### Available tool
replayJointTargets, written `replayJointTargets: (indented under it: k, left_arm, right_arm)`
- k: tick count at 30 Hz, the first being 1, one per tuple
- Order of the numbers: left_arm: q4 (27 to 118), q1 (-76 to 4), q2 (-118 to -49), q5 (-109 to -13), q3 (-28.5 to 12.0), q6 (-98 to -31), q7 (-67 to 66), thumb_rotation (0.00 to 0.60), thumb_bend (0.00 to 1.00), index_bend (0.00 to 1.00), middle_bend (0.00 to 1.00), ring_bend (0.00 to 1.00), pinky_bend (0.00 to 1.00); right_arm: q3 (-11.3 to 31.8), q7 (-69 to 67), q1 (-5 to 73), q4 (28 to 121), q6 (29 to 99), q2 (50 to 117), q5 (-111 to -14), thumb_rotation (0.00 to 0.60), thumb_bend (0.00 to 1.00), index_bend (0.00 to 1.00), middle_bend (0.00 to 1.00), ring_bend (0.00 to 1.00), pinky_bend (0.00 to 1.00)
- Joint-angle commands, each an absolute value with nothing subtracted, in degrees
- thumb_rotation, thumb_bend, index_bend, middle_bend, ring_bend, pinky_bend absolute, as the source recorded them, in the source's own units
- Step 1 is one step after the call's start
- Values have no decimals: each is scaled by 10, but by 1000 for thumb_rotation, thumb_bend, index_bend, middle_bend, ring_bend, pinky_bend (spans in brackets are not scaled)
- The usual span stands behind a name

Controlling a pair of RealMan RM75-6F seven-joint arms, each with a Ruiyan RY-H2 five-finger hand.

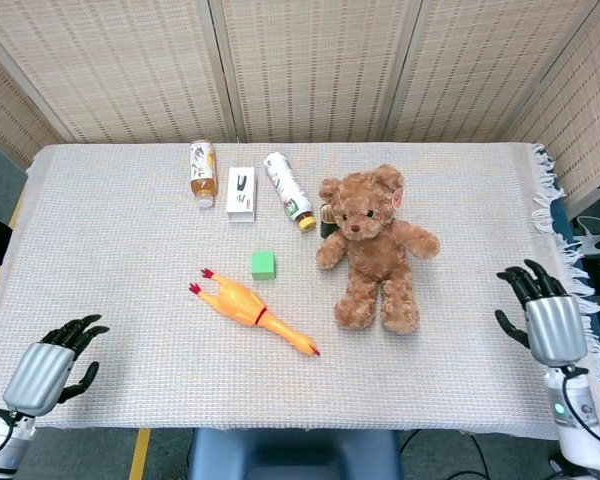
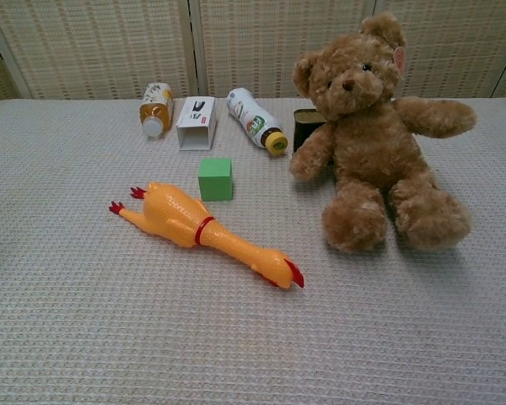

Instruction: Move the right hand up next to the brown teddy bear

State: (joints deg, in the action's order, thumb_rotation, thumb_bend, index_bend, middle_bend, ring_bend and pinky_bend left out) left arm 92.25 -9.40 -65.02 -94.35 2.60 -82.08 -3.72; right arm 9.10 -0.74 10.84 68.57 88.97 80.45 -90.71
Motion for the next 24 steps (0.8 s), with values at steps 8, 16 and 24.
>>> replayJointTargets:
  k: [8, 16, 24]
  left_arm:
    - [927, -92, -650, -947, 27, -823, -41, 600, 443, 246, 145, 179, 349]
    - [927, -94, -650, -945, 27, -819, -40, 600, 444, 248, 146, 179, 349]
    - [925, -92, -649, -948, 27, -824, -36, 600, 445, 248, 146, 180, 349]
  right_arm:
    - [132, 0, 215, 558, 833, 894, -899, 600, 114, 299, 265, 145, 375]
    - [126, 17, 258, 501, 787, 940, -888, 600, 114, 324, 265, 145, 375]
    - [131, 16, 293, 425, 781, 999, -876, 600, 114, 357, 265, 145, 382]
